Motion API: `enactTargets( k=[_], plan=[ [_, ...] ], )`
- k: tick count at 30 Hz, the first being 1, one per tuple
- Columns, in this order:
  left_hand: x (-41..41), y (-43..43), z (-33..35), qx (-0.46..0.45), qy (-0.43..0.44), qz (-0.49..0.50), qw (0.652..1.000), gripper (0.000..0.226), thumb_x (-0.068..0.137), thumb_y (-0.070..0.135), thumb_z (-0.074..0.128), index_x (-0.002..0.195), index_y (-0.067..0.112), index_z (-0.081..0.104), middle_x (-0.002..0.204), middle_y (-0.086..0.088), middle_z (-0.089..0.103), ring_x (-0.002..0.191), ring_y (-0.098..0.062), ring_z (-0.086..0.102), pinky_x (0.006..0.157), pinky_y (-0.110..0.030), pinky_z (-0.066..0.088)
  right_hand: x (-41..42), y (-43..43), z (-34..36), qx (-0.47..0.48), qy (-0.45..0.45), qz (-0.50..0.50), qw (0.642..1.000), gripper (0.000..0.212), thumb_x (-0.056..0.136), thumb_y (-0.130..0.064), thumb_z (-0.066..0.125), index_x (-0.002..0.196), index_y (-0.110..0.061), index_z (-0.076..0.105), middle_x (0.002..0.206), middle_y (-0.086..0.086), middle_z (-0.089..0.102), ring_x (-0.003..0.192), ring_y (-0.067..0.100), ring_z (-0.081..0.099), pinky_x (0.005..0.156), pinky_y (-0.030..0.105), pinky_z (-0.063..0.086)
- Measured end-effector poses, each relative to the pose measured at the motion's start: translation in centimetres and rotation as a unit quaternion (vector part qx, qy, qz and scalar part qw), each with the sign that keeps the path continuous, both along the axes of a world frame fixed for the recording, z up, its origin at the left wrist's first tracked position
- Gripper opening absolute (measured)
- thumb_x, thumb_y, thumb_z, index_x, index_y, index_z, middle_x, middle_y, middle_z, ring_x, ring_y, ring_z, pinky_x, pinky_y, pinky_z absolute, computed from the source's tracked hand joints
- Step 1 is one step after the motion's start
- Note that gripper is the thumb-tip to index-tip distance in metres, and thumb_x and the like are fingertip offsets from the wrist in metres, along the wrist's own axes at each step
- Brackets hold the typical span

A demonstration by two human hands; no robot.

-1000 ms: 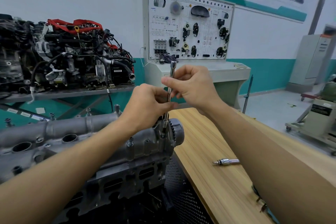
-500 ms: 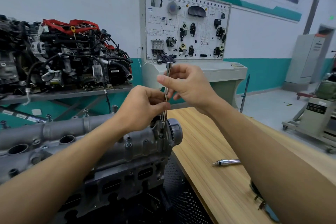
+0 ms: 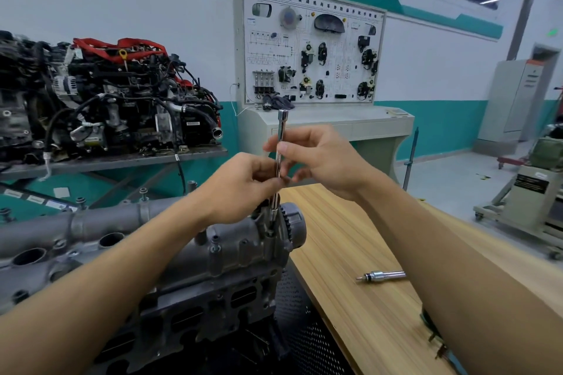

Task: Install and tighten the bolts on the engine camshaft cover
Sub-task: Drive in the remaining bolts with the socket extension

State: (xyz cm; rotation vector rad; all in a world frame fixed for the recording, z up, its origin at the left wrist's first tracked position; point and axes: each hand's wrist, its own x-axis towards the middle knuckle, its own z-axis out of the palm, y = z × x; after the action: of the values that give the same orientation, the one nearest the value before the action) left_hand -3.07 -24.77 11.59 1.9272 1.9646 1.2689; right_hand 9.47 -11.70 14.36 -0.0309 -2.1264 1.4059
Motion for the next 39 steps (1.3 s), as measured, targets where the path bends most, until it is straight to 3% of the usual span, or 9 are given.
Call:
enactTargets(
  k=[5, 8, 11, 18, 21, 26, 32, 35, 39],
  plan=[
    [0.5, 0.9, -1.0, 0.109, -0.048, 0.062, 0.991, 0.018, 0.082, 0.03, 0.081, 0.069, 0.02, 0.075, 0.053, 0.005, 0.058, 0.05, -0.007, 0.042, 0.048, -0.024, 0.037, -0.7, -0.2, -0.8, 0.01, 0.049, -0.094, 0.994, 0.017, 0.085, -0.013, 0.078, 0.084, -0.004, 0.063, 0.063, 0.009, 0.067, 0.053, 0.017, 0.061, 0.047, 0.022, 0.048],
    [0.8, 0.8, -0.9, 0.109, -0.057, 0.07, 0.99, 0.01, 0.088, 0.019, 0.075, 0.08, 0.022, 0.08, 0.071, -0.002, 0.076, 0.065, -0.022, 0.07, 0.065, -0.039, 0.059, -0.8, -0.1, -0.7, -0.005, 0.034, -0.082, 0.996, 0.028, 0.084, -0.023, 0.079, 0.099, -0.005, 0.064, 0.079, 0.005, 0.072, 0.057, 0.017, 0.063, 0.049, 0.021, 0.048],
    [0.2, 0.4, 0.2, 0.014, -0.039, 0.03, 0.999, 0.017, 0.098, 0.015, 0.063, 0.089, 0.016, 0.077, 0.088, 0.0, 0.079, 0.083, -0.011, 0.075, 0.075, -0.028, 0.059, -0.2, 0.1, -0.3, 0.008, 0.011, -0.014, 1.0, 0.011, 0.097, -0.019, 0.062, 0.103, -0.013, 0.069, 0.096, 0.0, 0.076, 0.06, 0.014, 0.064, 0.051, 0.022, 0.049],
    [0.6, 0.7, -0.5, 0.058, 0.0, 0.074, 0.996, 0.022, 0.086, 0.028, 0.077, 0.072, 0.012, 0.073, 0.054, -0.006, 0.058, 0.048, -0.008, 0.039, 0.047, -0.023, 0.034, -0.9, -0.6, -0.8, 0.035, 0.063, -0.133, 0.989, 0.025, 0.083, -0.024, 0.08, 0.078, -0.01, 0.059, 0.061, 0.003, 0.066, 0.049, 0.013, 0.057, 0.05, 0.026, 0.048],
    [0.5, 0.5, -0.8, 0.091, -0.018, 0.078, 0.993, 0.02, 0.092, 0.021, 0.071, 0.074, 0.014, 0.075, 0.064, -0.004, 0.071, 0.047, -0.002, 0.048, 0.048, -0.016, 0.039, -0.8, -0.7, -0.6, 0.023, 0.037, -0.079, 0.996, 0.013, 0.09, -0.025, 0.073, 0.094, -0.016, 0.065, 0.08, 0.0, 0.075, 0.056, 0.011, 0.061, 0.051, 0.022, 0.048],
    [0.1, -0.1, 0.3, -0.02, 0.025, 0.006, 0.999, 0.018, 0.101, 0.014, 0.057, 0.099, 0.007, 0.072, 0.09, -0.001, 0.076, 0.081, -0.007, 0.071, 0.073, -0.026, 0.056, -0.2, -0.8, -0.1, 0.024, 0.017, -0.016, 0.999, 0.011, 0.099, -0.009, 0.058, 0.095, -0.013, 0.067, 0.087, -0.001, 0.077, 0.053, 0.009, 0.057, 0.051, 0.02, 0.046],
    [0.7, 0.3, -1.0, 0.108, -0.024, 0.073, 0.991, 0.021, 0.086, 0.026, 0.077, 0.075, 0.009, 0.075, 0.051, -0.001, 0.058, 0.045, -0.01, 0.043, 0.048, -0.025, 0.039, -1.0, -1.2, -1.2, 0.04, 0.111, -0.167, 0.979, 0.031, 0.074, -0.022, 0.087, 0.069, -0.015, 0.057, 0.059, 0.008, 0.065, 0.048, 0.015, 0.057, 0.047, 0.037, 0.055],
    [0.4, 0.0, -0.7, 0.063, -0.01, 0.042, 0.997, 0.013, 0.094, 0.017, 0.069, 0.091, 0.007, 0.078, 0.077, -0.002, 0.077, 0.073, -0.024, 0.073, 0.072, -0.041, 0.059, -1.1, -1.1, -1.3, 0.021, 0.086, -0.131, 0.987, 0.023, 0.081, -0.029, 0.081, 0.092, -0.016, 0.065, 0.069, -0.001, 0.069, 0.053, 0.009, 0.059, 0.056, 0.034, 0.056],
    [0.3, -0.3, 0.1, -0.002, 0.033, -0.006, 0.999, 0.017, 0.101, 0.012, 0.056, 0.101, 0.005, 0.072, 0.09, 0.001, 0.076, 0.083, -0.002, 0.07, 0.08, -0.026, 0.055, -0.1, -0.6, -0.8, 0.046, 0.047, -0.02, 0.998, 0.011, 0.1, -0.014, 0.056, 0.102, -0.018, 0.066, 0.089, -0.004, 0.076, 0.061, 0.007, 0.055, 0.054, 0.018, 0.046]
  ],
)
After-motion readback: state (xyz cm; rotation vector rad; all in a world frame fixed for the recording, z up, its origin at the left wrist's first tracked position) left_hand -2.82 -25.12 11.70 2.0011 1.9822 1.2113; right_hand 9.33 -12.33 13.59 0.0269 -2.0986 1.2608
